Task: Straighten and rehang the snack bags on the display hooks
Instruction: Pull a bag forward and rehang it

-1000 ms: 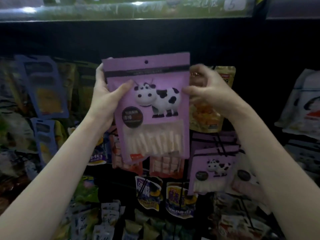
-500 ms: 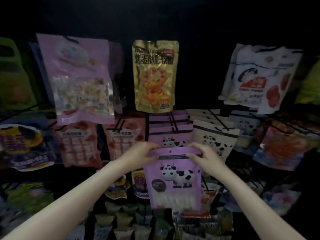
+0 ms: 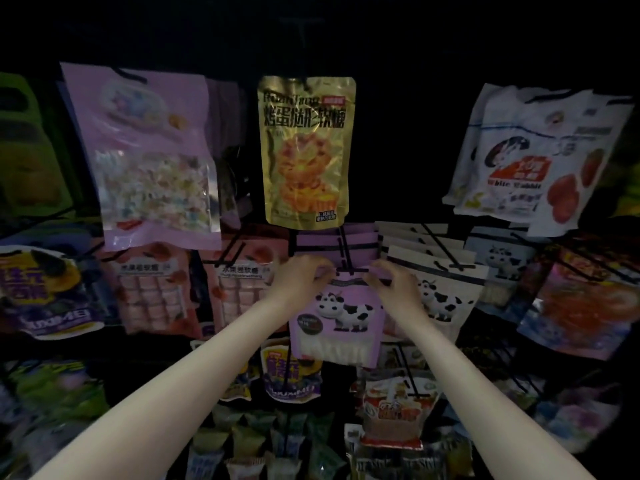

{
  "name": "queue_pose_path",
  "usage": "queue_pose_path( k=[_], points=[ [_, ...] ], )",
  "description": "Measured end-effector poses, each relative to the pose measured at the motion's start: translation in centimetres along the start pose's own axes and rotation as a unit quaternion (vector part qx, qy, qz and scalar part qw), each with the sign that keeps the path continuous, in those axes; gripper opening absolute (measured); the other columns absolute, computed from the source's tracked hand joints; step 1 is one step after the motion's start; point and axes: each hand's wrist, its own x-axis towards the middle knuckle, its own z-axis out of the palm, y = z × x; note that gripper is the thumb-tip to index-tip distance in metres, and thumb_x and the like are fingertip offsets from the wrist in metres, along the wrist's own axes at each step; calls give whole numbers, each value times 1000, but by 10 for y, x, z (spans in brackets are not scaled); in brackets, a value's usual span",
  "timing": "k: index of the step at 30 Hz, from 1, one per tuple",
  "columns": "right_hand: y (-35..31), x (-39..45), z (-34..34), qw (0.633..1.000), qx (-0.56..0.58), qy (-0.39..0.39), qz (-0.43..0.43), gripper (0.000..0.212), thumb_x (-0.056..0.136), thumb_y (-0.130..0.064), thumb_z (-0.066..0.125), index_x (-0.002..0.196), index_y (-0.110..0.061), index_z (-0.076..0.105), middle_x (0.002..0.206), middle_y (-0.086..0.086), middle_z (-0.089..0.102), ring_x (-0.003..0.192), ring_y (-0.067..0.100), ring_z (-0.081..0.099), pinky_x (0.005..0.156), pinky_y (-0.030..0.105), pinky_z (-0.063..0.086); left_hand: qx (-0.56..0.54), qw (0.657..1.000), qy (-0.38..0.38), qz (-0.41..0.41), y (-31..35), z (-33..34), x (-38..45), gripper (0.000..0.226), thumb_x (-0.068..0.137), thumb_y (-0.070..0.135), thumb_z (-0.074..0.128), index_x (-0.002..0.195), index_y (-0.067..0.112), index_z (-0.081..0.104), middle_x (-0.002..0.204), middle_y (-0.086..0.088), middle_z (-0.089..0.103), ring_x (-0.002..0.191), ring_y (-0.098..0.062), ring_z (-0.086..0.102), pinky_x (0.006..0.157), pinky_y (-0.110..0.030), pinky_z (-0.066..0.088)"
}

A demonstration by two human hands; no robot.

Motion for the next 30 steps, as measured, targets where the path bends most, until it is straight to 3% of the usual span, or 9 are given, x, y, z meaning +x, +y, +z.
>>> queue_pose_path(
  k=[2, 5, 7, 13, 17, 20, 22, 25, 30],
  points=[
    [3, 3, -3, 1000, 7, -8, 0, 19, 90, -19, 60, 108, -13, 64, 118, 5, 60, 117, 20, 52, 85, 23, 42, 4, 1000, 3, -1, 4, 1, 0, 28, 95, 34, 48, 115, 22, 63, 116, 3, 65, 107, -18, 56, 72, -20, 19],
    [6, 8, -11, 1000, 7, -15, 8, 21, 91, -22, 59, 109, -13, 64, 116, 5, 61, 113, 21, 54, 87, 32, 48, 11, 1000, 0, -12, 10, 2, 3, 26, 93, 36, 50, 112, 23, 63, 111, 1, 66, 108, -23, 55, 96, -32, 23],
    [5, 9, -16, 1000, 4, -12, 12, 22, 90, -23, 60, 109, -13, 64, 117, 4, 61, 111, 19, 54, 89, 33, 48, 11, 1000, -2, -8, 10, 4, 6, 27, 92, 36, 52, 113, 24, 64, 115, 3, 65, 111, -22, 54, 100, -34, 21],
    [1, 12, -19, 999, -39, -20, 9, 25, 90, -21, 61, 113, -11, 63, 120, 5, 60, 113, 20, 53, 83, 22, 39, -49, 997, -65, -10, -4, 5, 19, 25, 93, 26, 55, 114, 17, 64, 119, -2, 63, 113, -20, 56, 83, -30, 45],
    [4, 2, -18, 977, -197, 11, -83, 29, 95, -26, 52, 117, -9, 60, 117, 6, 62, 108, 23, 56, 80, 25, 40, 98, 994, 1, 42, -15, 17, 18, 28, 94, 22, 51, 120, 14, 59, 138, -5, 45, 133, -24, 31, 96, -34, 35],
    [10, 3, -13, 947, -286, 11, -144, 33, 95, -28, 50, 119, -7, 58, 132, 9, 49, 125, 25, 39, 97, 34, 38, 135, 988, -3, 76, -18, 24, 19, 37, 94, 28, 50, 127, 12, 51, 151, -2, 26, 142, -21, 15, 107, -36, 23],
    [13, 10, -10, 939, -307, -29, -155, 35, 93, -32, 53, 118, -7, 59, 143, 9, 37, 134, 26, 24, 106, 34, 27, 148, 986, -27, 65, -16, 25, 23, 42, 95, 32, 48, 131, 13, 46, 148, -1, 33, 137, -19, 25, 106, -35, 21],
    [12, 22, -7, 936, -318, -80, -129, 37, 94, -35, 51, 118, -8, 61, 146, 7, 35, 133, 25, 24, 102, 30, 25, 159, 986, -10, 41, -12, 23, 32, 32, 94, 27, 49, 123, 12, 50, 131, -4, 49, 125, -22, 39, 102, -35, 22],
    [14, 38, 10, 919, -380, -25, -98, 38, 94, -31, 48, 123, -10, 58, 144, 11, 35, 133, 29, 26, 105, 38, 28, 202, 978, 56, 1, -17, 38, 38, 41, 90, 11, 52, 130, 8, 42, 135, -9, 43, 127, -26, 37, 104, -37, 26]
  ],
)
